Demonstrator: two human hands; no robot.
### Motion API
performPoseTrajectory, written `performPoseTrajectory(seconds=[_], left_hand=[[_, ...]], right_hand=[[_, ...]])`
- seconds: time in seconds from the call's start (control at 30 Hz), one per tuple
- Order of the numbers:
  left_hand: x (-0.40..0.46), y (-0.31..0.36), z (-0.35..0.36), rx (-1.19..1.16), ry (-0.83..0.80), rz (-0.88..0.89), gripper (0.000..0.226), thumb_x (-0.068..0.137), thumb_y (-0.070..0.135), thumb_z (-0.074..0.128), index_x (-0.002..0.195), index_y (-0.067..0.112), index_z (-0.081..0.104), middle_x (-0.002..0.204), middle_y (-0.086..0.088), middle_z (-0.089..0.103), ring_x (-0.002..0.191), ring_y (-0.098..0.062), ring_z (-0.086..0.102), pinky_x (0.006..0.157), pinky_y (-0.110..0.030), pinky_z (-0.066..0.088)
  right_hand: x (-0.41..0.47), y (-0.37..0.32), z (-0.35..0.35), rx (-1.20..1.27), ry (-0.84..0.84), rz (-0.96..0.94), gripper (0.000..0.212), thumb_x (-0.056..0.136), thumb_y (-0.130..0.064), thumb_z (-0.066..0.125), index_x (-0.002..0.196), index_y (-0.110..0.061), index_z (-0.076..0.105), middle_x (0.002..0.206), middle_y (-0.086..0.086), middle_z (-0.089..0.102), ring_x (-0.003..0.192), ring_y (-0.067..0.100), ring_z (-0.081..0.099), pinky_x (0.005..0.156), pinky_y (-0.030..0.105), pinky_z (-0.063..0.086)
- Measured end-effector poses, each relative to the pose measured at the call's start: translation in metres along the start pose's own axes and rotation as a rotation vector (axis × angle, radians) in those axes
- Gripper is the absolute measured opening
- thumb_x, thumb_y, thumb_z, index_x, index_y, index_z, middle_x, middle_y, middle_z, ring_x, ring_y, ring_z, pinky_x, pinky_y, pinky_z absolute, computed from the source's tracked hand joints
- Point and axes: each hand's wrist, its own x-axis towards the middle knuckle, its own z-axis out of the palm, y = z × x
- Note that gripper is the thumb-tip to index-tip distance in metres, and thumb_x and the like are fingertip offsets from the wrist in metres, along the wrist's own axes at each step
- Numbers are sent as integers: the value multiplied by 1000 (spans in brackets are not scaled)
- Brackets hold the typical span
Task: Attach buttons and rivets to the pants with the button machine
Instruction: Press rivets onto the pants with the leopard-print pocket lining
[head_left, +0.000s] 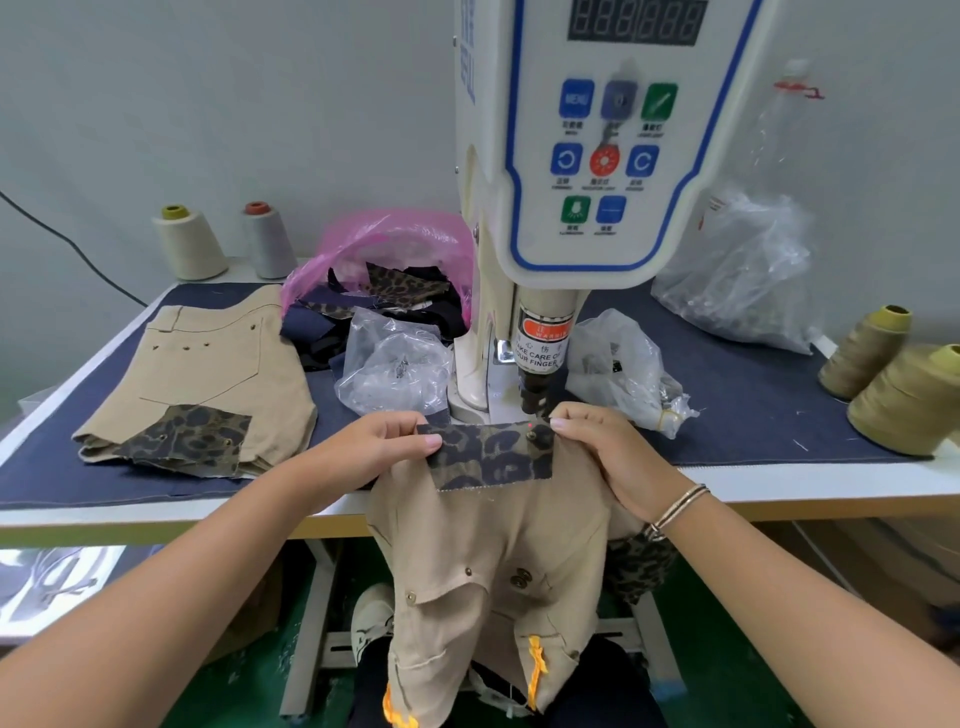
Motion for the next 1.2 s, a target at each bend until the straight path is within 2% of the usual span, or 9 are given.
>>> performPoseTrajectory(seconds=[0.1,0.27,0.33,0.4,0.5,0.63,0.7,0.9,1.2], left_hand=[[-6,0,-1,49,-66,4,28,88,34,64,81,9,56,82,-8,55,80,-21,47,78,-30,34],[1,-12,12,155,-3,49,22,99,18,52,81,6,51,78,-2,50,75,-15,43,74,-33,32],[5,-16,20,265,68,108,23,99,16,50,84,-2,50,80,-4,49,75,-15,42,73,-32,33],[9,-20,26,372,130,160,23,98,16,51,83,-2,50,75,-3,47,71,-13,41,70,-32,33],[11,-26,29,468,175,199,23,96,21,53,75,10,49,67,8,46,64,-10,40,67,-32,33],[13,-26,24,373,101,159,24,88,30,55,69,16,49,65,10,42,63,-10,38,66,-31,32],[14,-24,20,343,28,139,29,92,23,58,64,24,48,65,10,42,63,-9,37,66,-29,31],[20,-17,15,371,-51,92,35,95,20,58,62,28,49,67,7,43,65,-10,38,66,-27,31],[16,-24,23,427,66,132,28,93,21,59,66,24,51,66,12,47,67,-9,42,71,-31,36]], right_hand=[[-14,4,-6,-45,-53,-10,29,93,-12,50,65,-17,55,67,4,50,64,12,46,63,23,38],[-31,3,-16,-435,2,-17,27,94,-14,55,67,-17,56,53,-12,46,49,-1,41,51,10,35],[-25,-2,-23,-451,178,-53,17,92,-17,57,76,-19,63,56,-13,55,53,-3,49,55,9,42],[-12,-12,-39,-380,484,-105,13,92,-20,57,82,-21,66,62,-12,59,58,-1,54,59,15,47],[16,-31,-62,-700,682,-54,17,93,-21,53,88,-15,68,82,-7,62,82,12,57,74,26,42],[48,-42,-64,-1247,421,223,25,94,-13,43,90,-11,67,102,10,60,101,32,58,83,34,47],[56,-44,-58,-1411,327,361,27,96,-17,42,110,-17,65,113,11,61,104,33,58,87,36,48],[74,-53,-45,-1466,334,591,31,92,-23,53,121,-15,59,121,5,59,114,27,56,94,36,42],[75,-48,-41,-1712,304,432,30,87,-14,56,116,-9,56,117,6,60,111,29,58,85,37,45]])
